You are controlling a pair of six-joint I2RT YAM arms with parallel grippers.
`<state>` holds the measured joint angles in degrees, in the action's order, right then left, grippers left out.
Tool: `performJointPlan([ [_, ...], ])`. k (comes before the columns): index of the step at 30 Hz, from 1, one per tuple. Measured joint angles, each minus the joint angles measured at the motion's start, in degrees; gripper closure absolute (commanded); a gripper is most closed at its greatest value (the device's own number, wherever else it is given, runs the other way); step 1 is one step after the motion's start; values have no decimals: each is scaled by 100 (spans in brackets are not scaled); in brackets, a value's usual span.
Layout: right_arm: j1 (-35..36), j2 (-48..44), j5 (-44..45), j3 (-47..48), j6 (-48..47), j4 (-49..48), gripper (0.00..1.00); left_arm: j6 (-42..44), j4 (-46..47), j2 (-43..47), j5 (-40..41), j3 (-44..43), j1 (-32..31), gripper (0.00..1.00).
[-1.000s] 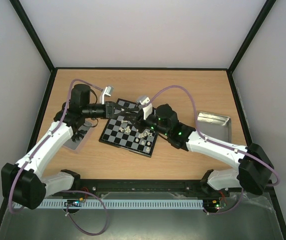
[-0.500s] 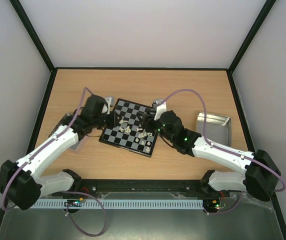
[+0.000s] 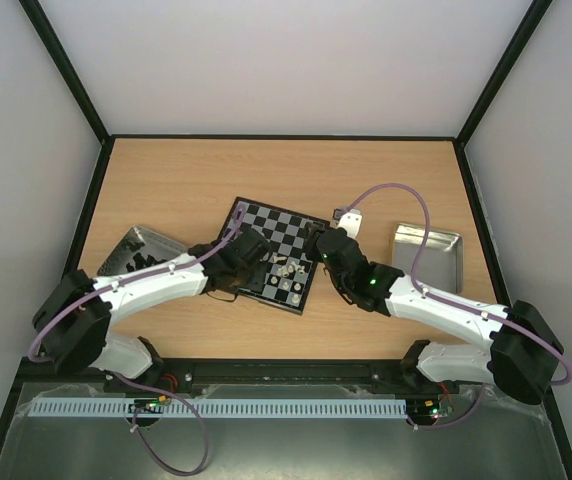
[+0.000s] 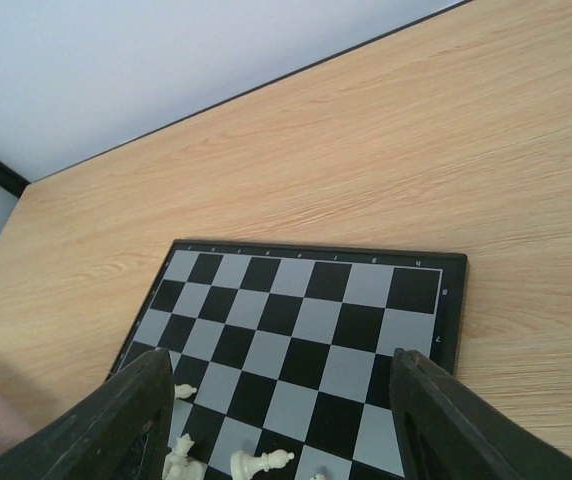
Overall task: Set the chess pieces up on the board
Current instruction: Place the chess piece on the chessboard.
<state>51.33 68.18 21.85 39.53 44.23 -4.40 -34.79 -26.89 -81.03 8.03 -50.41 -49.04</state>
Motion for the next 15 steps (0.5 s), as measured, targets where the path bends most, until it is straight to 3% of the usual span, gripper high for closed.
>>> performJointPlan([
  [12, -37, 4, 122, -2, 173, 33, 40, -83, 507, -533, -50, 260, -20, 89],
  [15, -37, 11, 116, 0, 197, 35, 40, -85, 592, -533, -74, 278, -20, 77],
])
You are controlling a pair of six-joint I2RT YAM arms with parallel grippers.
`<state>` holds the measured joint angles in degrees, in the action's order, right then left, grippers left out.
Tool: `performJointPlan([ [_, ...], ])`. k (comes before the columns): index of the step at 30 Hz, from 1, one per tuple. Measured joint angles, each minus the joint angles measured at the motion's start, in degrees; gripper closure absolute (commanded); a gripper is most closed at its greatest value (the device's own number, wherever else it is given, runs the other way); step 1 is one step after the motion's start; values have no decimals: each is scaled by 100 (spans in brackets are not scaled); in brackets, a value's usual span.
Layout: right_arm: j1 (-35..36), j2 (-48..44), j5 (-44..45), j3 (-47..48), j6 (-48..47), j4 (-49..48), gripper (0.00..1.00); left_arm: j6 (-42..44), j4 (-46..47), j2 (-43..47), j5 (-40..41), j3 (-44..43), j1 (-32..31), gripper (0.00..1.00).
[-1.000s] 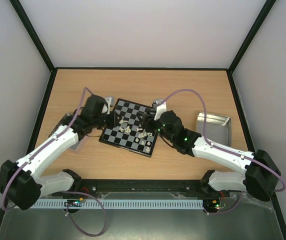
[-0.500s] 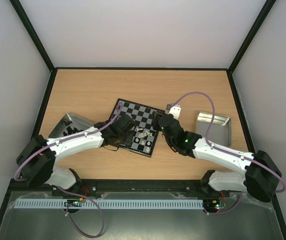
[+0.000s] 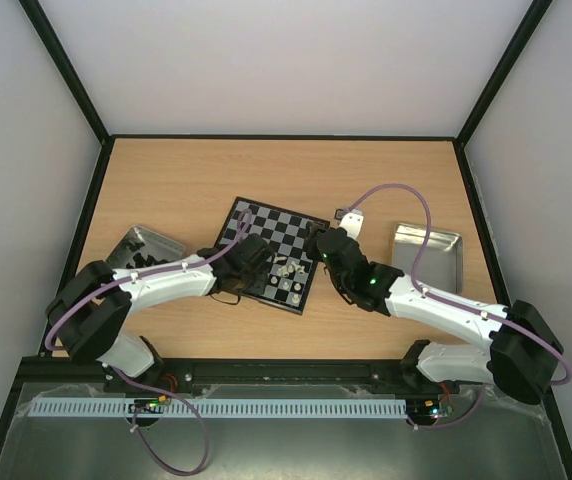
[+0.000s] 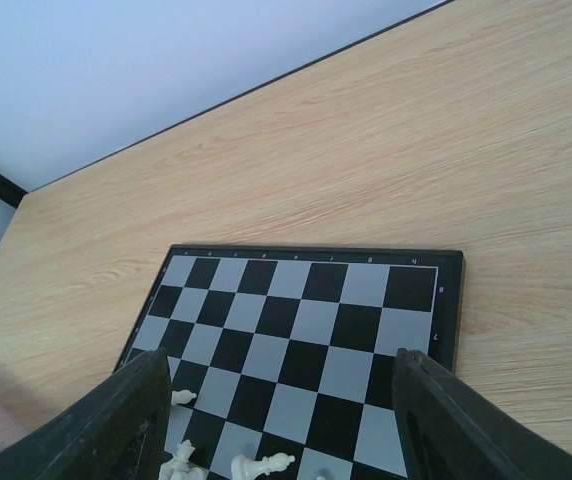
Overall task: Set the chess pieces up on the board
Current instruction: Place the chess piece on the chessboard, then adjust the chess piece on the chessboard.
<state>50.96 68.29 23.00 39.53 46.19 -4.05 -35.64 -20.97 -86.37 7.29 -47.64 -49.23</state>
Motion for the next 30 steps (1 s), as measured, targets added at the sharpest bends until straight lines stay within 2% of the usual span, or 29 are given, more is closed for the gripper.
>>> performJointPlan([
  [2, 0, 7, -9, 0, 20, 2, 40, 4, 26, 0, -31, 13, 0, 63],
  [6, -2, 26, -15, 0, 42, 2, 40, -61, 4, 11, -133, 11, 2, 44],
  [9, -2, 31, -17, 0, 52, 4, 40, -98, -101, 81, -210, -17, 52, 36],
  [13, -4, 31, -44, 0, 83, 4, 40, -85, -173, 310, -337, -72, 201, 38],
  [18, -13, 39, -59, -2, 131, 4, 40, -92, -223, 396, -426, -129, 398, 47],
  [23, -13, 42, -63, 0, 155, 4, 41, -85, -278, 378, -638, -129, 417, 56],
  [30, -13, 70, -103, -2, 164, 4, 41, -70, -280, 66, -973, -129, 422, 60],
])
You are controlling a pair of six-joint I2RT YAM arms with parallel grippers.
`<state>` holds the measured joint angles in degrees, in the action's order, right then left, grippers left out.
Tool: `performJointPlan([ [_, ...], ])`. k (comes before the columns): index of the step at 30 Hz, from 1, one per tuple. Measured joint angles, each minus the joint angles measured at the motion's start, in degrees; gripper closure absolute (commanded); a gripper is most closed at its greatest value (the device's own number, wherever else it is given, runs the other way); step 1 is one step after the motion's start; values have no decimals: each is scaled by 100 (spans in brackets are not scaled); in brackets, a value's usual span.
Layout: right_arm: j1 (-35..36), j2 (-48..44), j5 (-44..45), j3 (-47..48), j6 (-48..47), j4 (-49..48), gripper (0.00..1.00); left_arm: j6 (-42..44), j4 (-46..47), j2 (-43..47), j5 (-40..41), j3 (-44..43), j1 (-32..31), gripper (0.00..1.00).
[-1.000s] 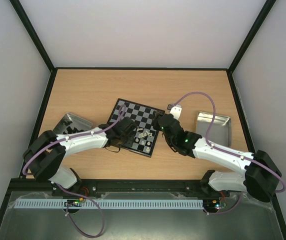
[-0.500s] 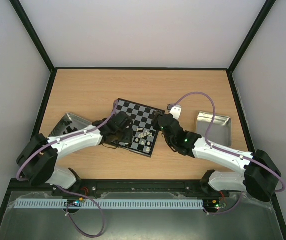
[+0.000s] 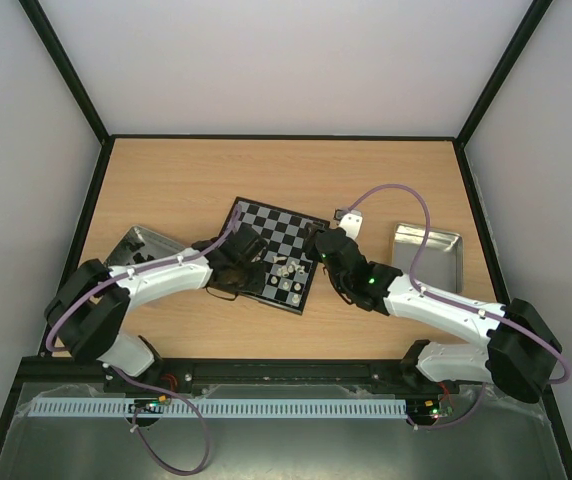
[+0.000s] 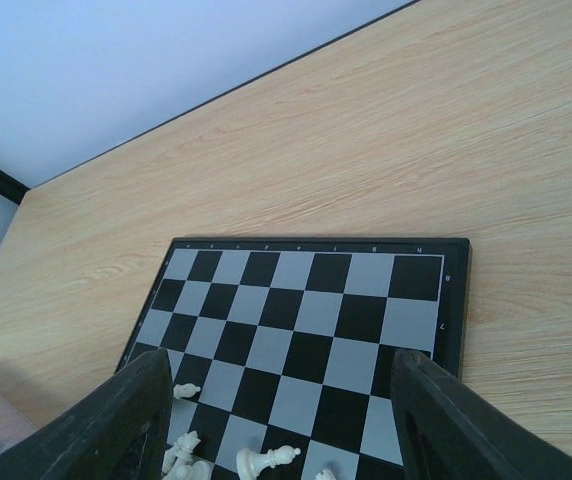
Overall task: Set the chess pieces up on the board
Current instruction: Adjust the chess piece on the chessboard.
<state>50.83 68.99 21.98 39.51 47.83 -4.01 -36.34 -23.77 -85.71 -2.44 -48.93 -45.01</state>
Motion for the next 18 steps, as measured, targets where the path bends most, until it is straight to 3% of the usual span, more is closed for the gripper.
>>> performJointPlan([
  [10, 0, 0, -17, 0, 2, 0, 41, 55, 63, -160, -341, 0, 7, 61],
  [18, -11, 0, -15, 0, 9, 0, 41, 101, 173, -151, -568, 0, 42, 51],
])
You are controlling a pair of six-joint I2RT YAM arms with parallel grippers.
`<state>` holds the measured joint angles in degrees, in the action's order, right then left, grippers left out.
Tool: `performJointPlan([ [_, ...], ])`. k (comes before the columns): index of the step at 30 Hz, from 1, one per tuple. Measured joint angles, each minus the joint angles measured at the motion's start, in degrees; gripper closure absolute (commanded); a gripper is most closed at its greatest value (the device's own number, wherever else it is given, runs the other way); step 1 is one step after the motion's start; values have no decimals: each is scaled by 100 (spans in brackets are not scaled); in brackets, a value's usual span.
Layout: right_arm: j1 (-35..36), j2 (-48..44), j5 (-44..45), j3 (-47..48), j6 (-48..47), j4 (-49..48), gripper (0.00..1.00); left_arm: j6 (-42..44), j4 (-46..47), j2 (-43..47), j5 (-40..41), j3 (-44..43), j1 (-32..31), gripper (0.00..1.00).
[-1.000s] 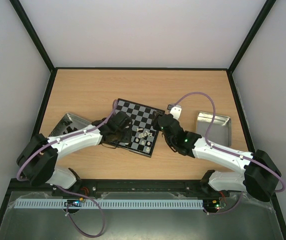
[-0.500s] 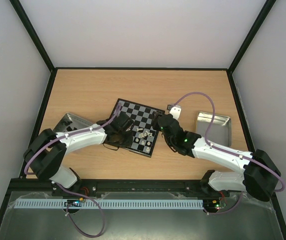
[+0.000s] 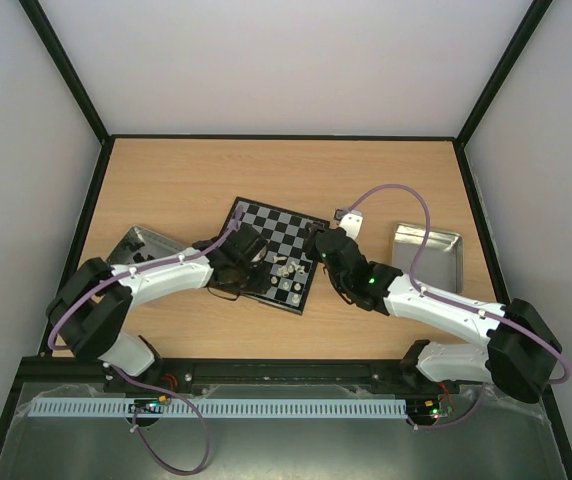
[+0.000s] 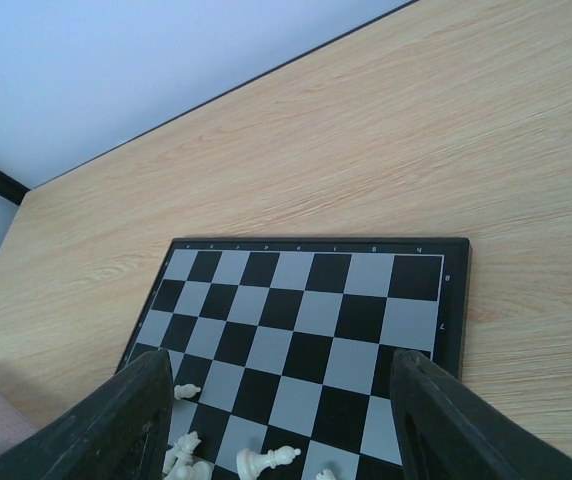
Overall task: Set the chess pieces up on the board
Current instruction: Adjust the chess piece on the chessboard.
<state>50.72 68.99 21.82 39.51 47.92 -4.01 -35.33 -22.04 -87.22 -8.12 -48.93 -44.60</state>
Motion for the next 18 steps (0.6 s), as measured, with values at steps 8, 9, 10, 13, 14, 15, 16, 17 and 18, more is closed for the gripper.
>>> performJointPlan([
  [8, -4, -164, 37, -61, 20, 70, 41, -247, -76, 752, 227, 0, 391, 45],
  [9, -4, -221, 59, -81, 22, 87, 41, -280, -81, 894, 264, 0, 450, 45],
  [10, -4, -280, 74, -98, 31, 109, 41, -330, -85, 1067, 297, 0, 529, 45],
  [13, -9, -494, 114, -181, 35, 144, 42, -435, -109, 1394, 334, 0, 706, 45],
  [14, -9, -575, 122, -214, 33, 164, 42, -461, -111, 1460, 328, 0, 750, 45],
  [15, -9, -649, 131, -247, 31, 179, 42, -476, -111, 1499, 317, 0, 782, 44],
  [16, -9, -741, 142, -291, 31, 203, 42, -483, -118, 1513, 295, 0, 796, 44],
  [17, -9, -813, 151, -328, 28, 210, 42, -483, -131, 1510, 249, 0, 800, 43],
  [18, -9, -901, 160, -376, 26, 216, 42, -481, -155, 1502, 205, 0, 798, 43],
])
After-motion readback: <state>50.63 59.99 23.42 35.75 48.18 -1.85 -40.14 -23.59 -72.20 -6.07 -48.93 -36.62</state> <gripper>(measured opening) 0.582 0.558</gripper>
